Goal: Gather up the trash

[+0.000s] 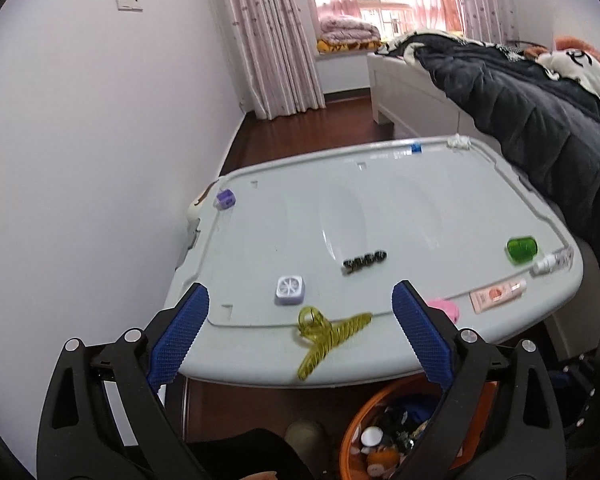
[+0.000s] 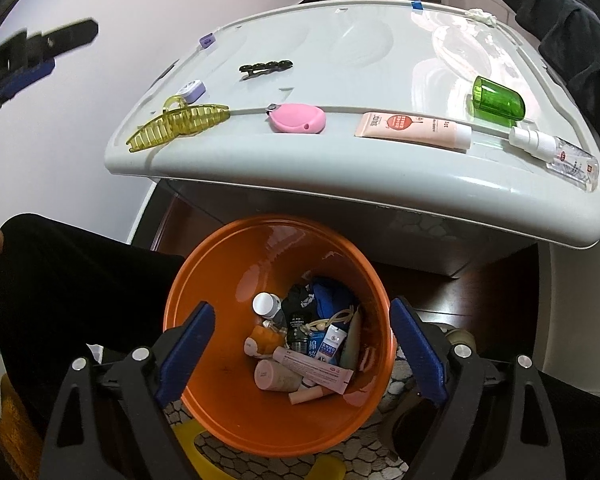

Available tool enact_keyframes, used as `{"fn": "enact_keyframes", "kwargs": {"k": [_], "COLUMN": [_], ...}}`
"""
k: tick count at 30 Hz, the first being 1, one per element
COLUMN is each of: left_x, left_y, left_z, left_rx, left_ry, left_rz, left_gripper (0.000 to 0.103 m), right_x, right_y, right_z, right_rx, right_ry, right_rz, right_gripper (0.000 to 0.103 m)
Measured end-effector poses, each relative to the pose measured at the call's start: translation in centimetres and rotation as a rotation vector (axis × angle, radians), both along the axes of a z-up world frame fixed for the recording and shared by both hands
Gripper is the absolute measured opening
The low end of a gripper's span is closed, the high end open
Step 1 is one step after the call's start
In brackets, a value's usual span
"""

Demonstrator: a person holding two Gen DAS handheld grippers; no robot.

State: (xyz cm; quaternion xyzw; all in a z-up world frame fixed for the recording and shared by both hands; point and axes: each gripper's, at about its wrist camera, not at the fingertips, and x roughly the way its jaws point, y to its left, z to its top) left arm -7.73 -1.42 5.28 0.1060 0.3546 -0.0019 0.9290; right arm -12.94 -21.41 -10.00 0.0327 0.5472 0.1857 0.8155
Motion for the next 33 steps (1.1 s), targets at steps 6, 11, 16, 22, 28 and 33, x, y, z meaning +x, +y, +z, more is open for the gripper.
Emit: {"fn": "enact_keyframes", "kwargs": {"k": [6, 11, 16, 22, 28, 33], "left_x": [-0.4, -0.4, 0.2, 1.0, 1.4, 1.6], "left_y": [-0.5, -0.9, -0.6, -0.4, -0.1, 0.1], "left_z": [1.3, 2.0, 2.4, 2.4, 1.9, 1.6], "left_rx": [0.029, 0.053, -0.039, -0.098, -0.101, -0.113], "left_ry": [-0.1, -0.14, -0.115, -0.085, -0.06, -0.047], "left_rz": [0.002, -0.001, -0.019, -0.024, -0.011, -0.017], "left_gripper": [0.092, 0.092, 0.092, 0.092, 0.092, 0.092], "right_x": [0.1, 0.0, -0.1, -0.1, -0.3, -0.4], "right_y": [0.1, 0.3, 0.5, 0.7, 1.0, 1.0], "right_z": [-0.2, -0.3, -0.4, -0.5, -0.6, -0.7], "right_rx": [-0.006, -0.014, -0.027, -0.032, -0.053, -0.055], "right_ry": [0.001, 0.003, 0.0, 0.003, 0.001, 0.002], "right_rz": [0.002, 0.011, 0.021, 0.028, 0.046, 0.048], "right_gripper": [0.089, 0.089, 0.09, 0.09, 0.091, 0.092]}}
